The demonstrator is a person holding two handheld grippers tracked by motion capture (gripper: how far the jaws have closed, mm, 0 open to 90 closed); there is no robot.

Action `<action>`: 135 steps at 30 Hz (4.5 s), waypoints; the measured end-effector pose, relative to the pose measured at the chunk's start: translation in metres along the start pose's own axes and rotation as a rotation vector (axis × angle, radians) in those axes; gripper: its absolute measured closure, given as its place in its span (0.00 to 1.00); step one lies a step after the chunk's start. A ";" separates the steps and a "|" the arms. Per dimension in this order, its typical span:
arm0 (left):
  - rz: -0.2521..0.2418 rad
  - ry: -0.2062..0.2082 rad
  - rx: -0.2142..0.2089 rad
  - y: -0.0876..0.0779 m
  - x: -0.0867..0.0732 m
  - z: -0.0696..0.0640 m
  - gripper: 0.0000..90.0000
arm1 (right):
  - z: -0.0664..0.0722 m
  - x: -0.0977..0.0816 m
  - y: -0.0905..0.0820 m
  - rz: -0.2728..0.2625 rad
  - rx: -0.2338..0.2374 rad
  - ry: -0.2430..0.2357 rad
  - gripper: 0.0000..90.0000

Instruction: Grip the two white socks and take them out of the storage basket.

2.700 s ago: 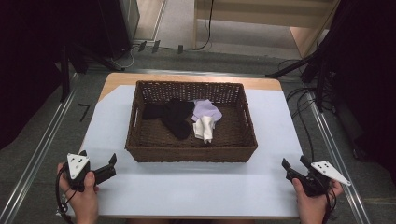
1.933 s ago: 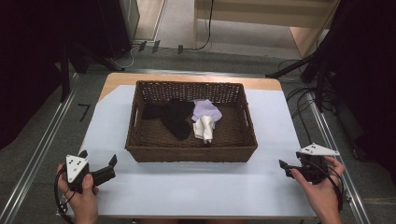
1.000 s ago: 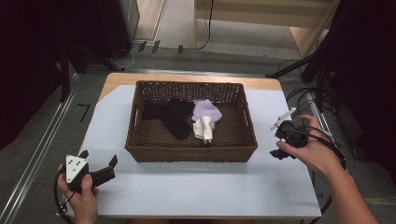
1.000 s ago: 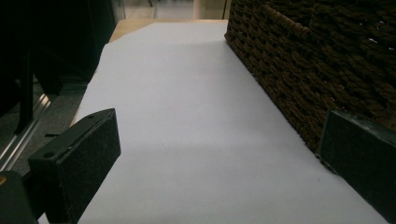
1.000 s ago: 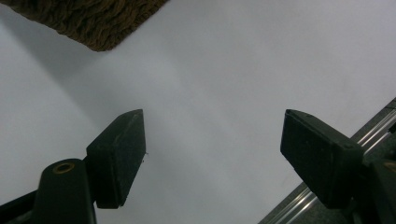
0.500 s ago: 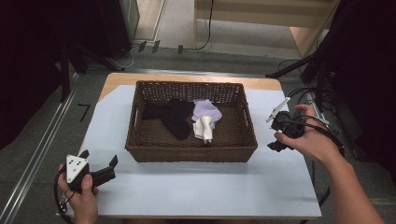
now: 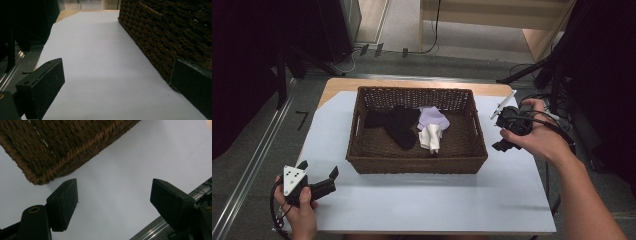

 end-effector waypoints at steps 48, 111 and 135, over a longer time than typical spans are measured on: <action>0.015 0.020 0.016 0.001 -0.001 -0.001 0.00 | 0.035 0.114 0.057 -0.034 0.042 -0.086 0.30; 0.024 0.040 0.021 0.003 -0.002 -0.003 0.00 | 0.044 0.135 0.075 0.046 0.098 -0.168 0.85; 0.027 0.042 0.024 0.003 -0.003 -0.003 0.01 | 0.028 0.104 0.027 0.014 0.120 -0.157 0.85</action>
Point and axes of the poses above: each handheld gripper's, and its own axes: y roughly forward along the jaws, x roughly out of its top, z roughly to its left, the point moved 10 cm from there along y, roughly forward along the jaws, and after that the axes turned 12 degrees about -y, right-handed, at the moved point
